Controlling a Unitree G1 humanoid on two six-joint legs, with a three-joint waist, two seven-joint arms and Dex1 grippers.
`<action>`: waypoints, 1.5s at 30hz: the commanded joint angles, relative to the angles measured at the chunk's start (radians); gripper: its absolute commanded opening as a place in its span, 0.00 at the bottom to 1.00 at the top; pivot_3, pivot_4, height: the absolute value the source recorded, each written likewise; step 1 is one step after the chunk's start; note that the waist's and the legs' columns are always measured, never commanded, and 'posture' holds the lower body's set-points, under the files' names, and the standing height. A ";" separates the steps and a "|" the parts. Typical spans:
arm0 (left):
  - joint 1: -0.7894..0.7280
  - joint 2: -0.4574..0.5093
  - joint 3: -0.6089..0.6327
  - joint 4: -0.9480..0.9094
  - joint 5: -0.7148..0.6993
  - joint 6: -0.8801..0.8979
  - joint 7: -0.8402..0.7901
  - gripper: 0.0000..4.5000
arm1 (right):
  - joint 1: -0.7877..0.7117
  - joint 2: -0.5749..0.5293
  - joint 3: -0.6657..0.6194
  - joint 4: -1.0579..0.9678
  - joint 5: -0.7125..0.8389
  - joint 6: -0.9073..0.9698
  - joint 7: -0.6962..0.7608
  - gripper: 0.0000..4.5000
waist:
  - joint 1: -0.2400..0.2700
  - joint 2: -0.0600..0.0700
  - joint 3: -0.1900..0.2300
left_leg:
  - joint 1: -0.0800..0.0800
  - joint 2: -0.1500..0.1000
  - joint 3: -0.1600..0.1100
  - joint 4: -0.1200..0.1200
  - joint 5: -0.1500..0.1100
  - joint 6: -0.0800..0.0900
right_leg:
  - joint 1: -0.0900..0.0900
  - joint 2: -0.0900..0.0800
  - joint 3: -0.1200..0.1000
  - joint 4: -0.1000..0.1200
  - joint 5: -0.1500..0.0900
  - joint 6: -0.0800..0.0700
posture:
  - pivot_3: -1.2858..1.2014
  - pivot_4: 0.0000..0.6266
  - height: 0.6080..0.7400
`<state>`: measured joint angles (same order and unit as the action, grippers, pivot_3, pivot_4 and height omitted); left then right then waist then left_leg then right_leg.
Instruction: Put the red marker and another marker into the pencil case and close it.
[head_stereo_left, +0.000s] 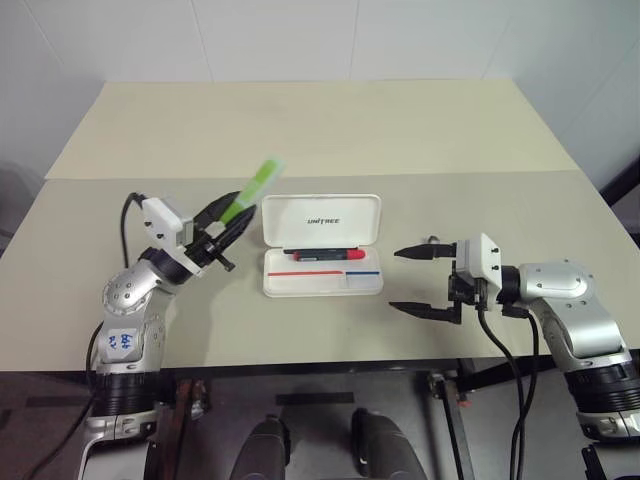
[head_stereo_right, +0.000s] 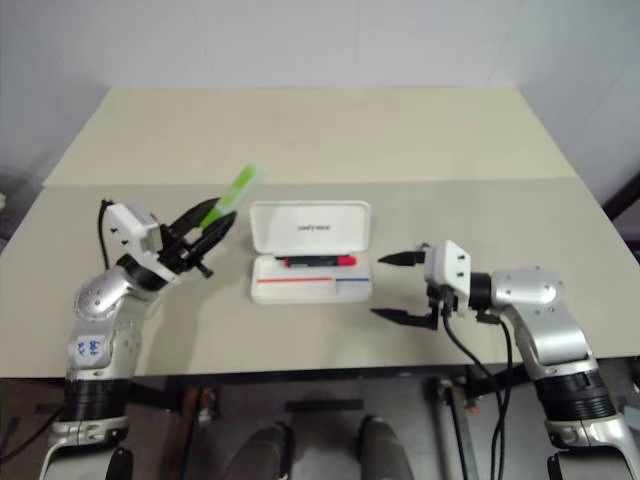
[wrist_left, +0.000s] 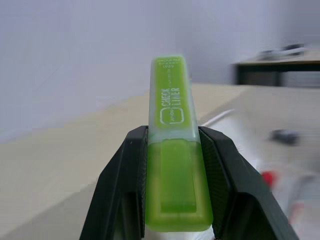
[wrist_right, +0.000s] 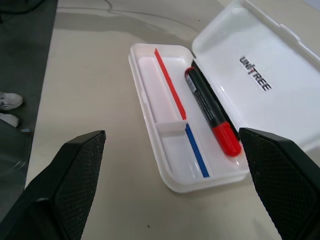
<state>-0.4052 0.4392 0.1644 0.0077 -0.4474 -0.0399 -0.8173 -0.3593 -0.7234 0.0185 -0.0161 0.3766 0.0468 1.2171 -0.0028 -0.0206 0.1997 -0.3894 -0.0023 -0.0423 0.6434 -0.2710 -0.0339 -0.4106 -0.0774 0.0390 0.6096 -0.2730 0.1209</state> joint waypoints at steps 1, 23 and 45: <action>-0.041 0.037 -0.053 -0.020 -0.029 0.005 -0.134 0.25 | 0.035 -0.024 -0.057 -0.063 0.013 0.004 -0.028 1.00 | 0.001 0.000 0.000 | 0.000 0.000 0.000 0.000 0.000 0.000 | 0.000 0.000 0.000 0.000 0.000 0.000 | 0.52 0.24 1.00; -0.378 0.034 -0.322 0.732 0.317 -0.470 -0.512 0.25 | 0.266 -0.031 -0.180 -0.304 0.030 0.073 -0.180 1.00 | 0.002 0.000 0.000 | -0.001 -0.001 -0.001 0.002 0.000 0.003 | 0.001 0.001 0.000 0.001 0.000 0.002 | 0.52 0.24 1.00; -0.400 0.041 -0.293 0.809 0.332 -0.471 -0.477 1.00 | 0.198 -0.012 -0.131 -0.263 0.005 0.080 -0.204 1.00 | 0.002 0.000 0.000 | 0.000 -0.001 -0.001 0.005 0.001 0.003 | 0.002 0.001 0.000 0.003 0.001 0.003 | 0.52 0.24 1.00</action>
<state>-0.7994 0.4767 -0.1469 0.8172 -0.1117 -0.4985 -1.3013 -0.1456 -0.7391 -0.1122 -0.2692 0.3774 0.1309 1.0243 -0.0004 -0.0209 0.1999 -0.3893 -0.0037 -0.0437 0.6477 -0.2702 -0.0305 -0.4083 -0.0766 0.0392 0.6122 -0.2719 0.1236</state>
